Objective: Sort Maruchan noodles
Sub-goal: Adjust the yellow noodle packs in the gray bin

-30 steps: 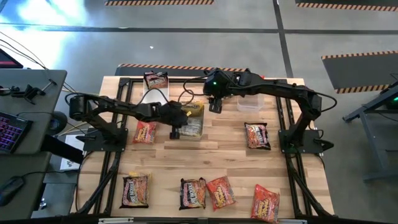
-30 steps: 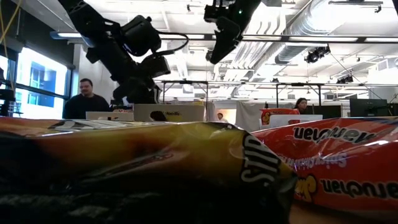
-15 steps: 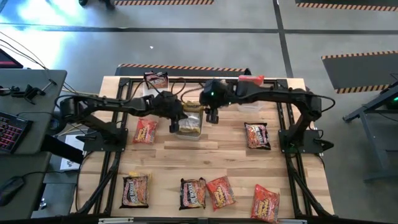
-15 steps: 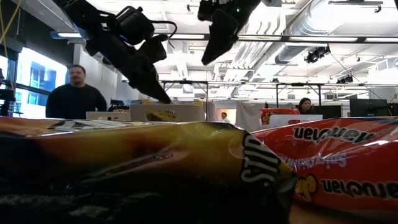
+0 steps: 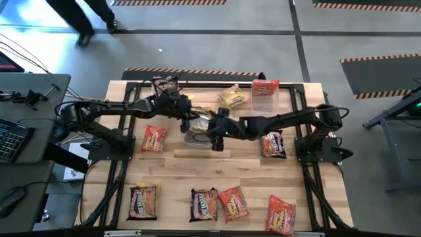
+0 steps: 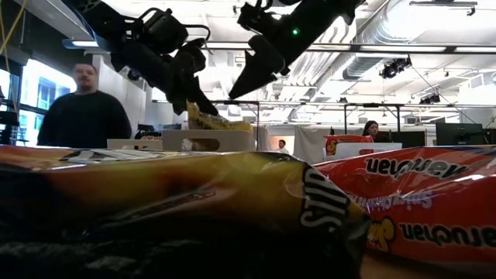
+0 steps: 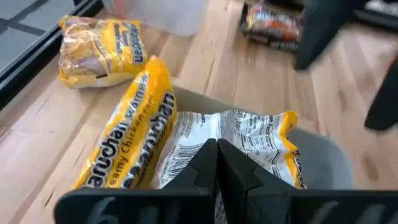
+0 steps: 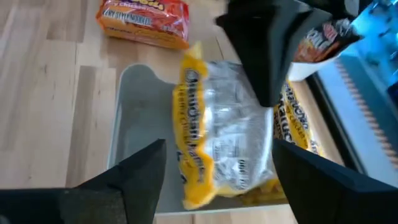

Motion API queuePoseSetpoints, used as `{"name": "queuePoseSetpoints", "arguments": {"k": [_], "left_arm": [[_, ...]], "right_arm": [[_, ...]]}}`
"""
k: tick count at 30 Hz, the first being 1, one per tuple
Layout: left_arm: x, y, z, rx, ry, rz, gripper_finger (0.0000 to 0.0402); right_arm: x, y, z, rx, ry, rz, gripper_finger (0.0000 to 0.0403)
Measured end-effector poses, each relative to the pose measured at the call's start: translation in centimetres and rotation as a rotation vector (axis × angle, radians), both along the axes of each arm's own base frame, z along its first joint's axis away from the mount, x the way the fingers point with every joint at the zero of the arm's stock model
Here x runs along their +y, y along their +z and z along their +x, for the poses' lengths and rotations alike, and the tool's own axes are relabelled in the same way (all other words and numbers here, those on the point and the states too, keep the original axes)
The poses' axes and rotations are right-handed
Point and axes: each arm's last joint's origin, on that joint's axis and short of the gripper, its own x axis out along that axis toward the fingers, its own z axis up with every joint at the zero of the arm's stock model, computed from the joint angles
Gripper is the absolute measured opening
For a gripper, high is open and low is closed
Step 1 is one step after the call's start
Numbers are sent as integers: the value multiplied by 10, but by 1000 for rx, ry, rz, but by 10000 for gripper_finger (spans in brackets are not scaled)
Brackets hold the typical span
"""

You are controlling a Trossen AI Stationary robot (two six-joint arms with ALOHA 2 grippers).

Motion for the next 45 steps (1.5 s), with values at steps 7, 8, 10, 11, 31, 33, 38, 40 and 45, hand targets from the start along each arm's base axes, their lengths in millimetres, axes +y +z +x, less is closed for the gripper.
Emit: {"name": "queuePoseSetpoints", "arguments": {"k": [7, 8, 10, 11, 31, 33, 38, 40, 45], "left_arm": [[10, 6, -1, -85, 23, -55, 0], [12, 7, -1, -92, 31, -61, 0], [13, 8, -1, -107, 43, -70, 0], [14, 8, -2, -112, 49, -71, 0], [26, 14, -5, -192, 92, -143, 0], [26, 15, -5, -194, 92, -142, 0], [26, 15, -5, -198, 79, -149, 0], [26, 15, -5, -200, 64, -158, 0], [25, 15, -5, -202, 49, -165, 0]], "right_arm": [[13, -17, 8, 27, -44, -181, 275], [14, -19, 11, 20, -53, -211, 275], [16, -23, 15, 6, -75, -254, 275], [17, -25, 18, -5, -89, -271, 275], [-12, -36, 31, -45, -162, -355, 275], [-18, -36, 31, -43, -177, -356, 274], [-26, -36, 31, -39, -184, -363, 242], [-26, -35, 31, -42, -184, -366, 218], [-27, -35, 32, -42, -153, -361, 139]]}}
